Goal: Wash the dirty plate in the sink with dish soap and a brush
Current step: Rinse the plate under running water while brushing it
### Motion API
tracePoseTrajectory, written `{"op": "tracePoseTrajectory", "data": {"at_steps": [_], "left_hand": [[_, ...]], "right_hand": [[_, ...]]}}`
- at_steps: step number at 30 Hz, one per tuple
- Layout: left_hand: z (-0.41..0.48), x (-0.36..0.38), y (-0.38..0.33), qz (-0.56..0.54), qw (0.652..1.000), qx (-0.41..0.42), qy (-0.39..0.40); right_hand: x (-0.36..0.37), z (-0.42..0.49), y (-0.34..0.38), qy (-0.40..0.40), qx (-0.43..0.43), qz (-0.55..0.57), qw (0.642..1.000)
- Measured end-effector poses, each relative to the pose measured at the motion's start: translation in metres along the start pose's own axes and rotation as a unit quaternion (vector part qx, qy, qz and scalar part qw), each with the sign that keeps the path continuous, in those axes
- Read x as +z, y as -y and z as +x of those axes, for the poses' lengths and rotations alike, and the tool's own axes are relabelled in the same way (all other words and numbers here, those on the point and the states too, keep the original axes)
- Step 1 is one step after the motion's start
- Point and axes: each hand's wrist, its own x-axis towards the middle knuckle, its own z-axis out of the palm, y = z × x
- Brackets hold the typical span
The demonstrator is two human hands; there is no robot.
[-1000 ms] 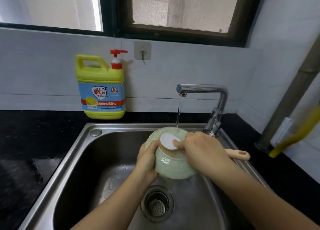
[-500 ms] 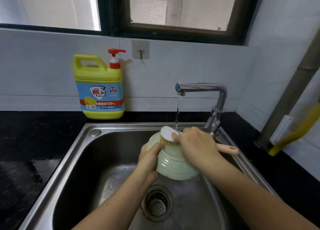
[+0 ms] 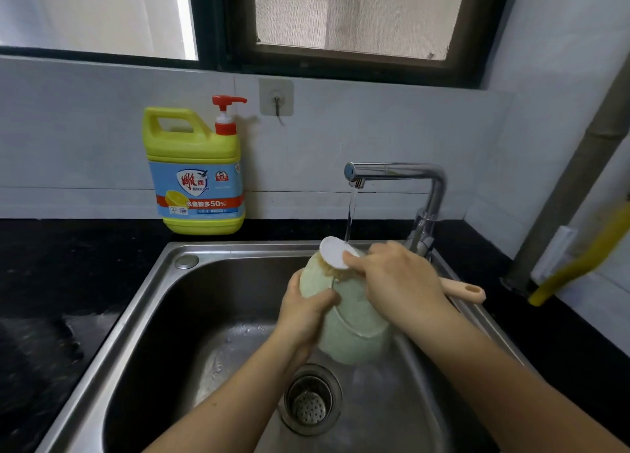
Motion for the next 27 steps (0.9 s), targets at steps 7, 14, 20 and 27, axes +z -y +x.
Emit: {"op": "tracePoseTrajectory", "data": {"at_steps": [7, 14, 20, 27], "left_hand": [[-0.002, 0.0, 0.001, 0.086, 0.996, 0.028, -0.009], [-0.004, -0.002, 0.0, 0.13, 0.99, 0.045, 0.012], [-0.005, -0.004, -0.003, 0.127, 0.99, 0.054, 0.002], [-0.003, -0.005, -0.001, 0.139, 0.988, 0.06, 0.021]], "right_hand": [[-0.009, 0.007, -0.004, 0.027, 0.001, -0.05, 0.998], [-0.011, 0.026, 0.001, 0.054, -0.024, -0.068, 0.996], [-0.017, 0.015, -0.007, 0.077, 0.013, -0.085, 0.993], [-0.008, 0.025, 0.001, 0.015, -0.038, -0.03, 0.999]]}}
